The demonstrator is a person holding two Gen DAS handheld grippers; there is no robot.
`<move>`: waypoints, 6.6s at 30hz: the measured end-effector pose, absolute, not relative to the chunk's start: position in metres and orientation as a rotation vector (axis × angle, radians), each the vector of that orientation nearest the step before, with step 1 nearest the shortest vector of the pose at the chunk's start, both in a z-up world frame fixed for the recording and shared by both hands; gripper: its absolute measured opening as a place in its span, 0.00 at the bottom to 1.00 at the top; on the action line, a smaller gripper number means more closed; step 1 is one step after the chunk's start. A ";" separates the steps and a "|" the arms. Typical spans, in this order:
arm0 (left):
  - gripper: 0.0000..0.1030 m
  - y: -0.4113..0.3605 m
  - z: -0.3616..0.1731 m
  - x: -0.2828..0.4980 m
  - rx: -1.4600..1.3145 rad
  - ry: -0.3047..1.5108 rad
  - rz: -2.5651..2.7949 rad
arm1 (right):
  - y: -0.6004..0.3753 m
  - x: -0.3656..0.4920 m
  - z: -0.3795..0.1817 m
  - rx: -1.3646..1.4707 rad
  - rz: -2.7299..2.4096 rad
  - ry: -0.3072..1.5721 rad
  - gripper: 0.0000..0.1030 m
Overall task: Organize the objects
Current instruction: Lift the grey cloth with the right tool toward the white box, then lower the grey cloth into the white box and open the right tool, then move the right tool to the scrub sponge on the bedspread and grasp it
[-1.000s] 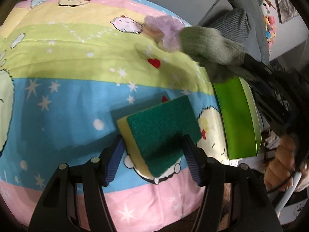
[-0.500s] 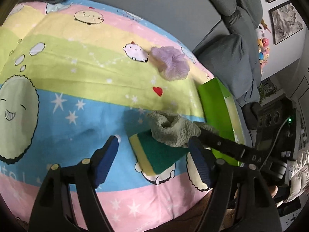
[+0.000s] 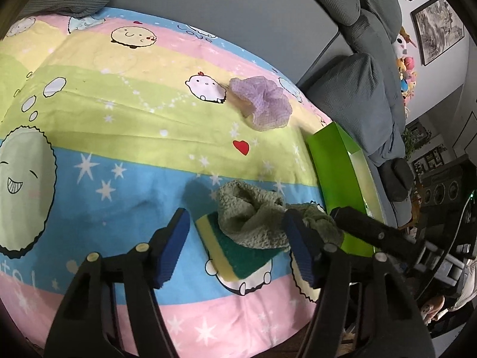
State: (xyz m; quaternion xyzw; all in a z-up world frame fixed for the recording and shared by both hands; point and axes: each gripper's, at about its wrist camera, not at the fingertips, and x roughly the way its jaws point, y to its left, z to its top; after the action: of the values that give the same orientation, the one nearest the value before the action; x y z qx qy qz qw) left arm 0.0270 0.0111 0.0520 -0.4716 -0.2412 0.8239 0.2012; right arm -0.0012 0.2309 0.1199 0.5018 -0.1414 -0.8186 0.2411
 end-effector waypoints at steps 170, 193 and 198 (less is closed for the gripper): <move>0.84 0.054 0.068 0.054 -1.320 -0.526 2.370 | 0.262 0.000 0.145 1.209 -2.326 -0.550 0.70; 0.76 0.048 0.043 0.053 -1.369 -0.624 2.251 | 0.219 -0.016 0.090 1.473 -2.201 -0.466 0.57; 0.68 0.049 0.042 0.052 -1.371 -0.620 2.248 | 0.215 -0.018 0.083 1.507 -2.172 -0.464 0.54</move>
State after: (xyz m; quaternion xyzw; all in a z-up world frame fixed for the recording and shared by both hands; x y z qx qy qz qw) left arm 0.0525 0.0491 0.0416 -0.4947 -0.2237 0.8113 0.2167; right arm -0.0185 0.2148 0.0830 0.5469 -0.1685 -0.7881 0.2267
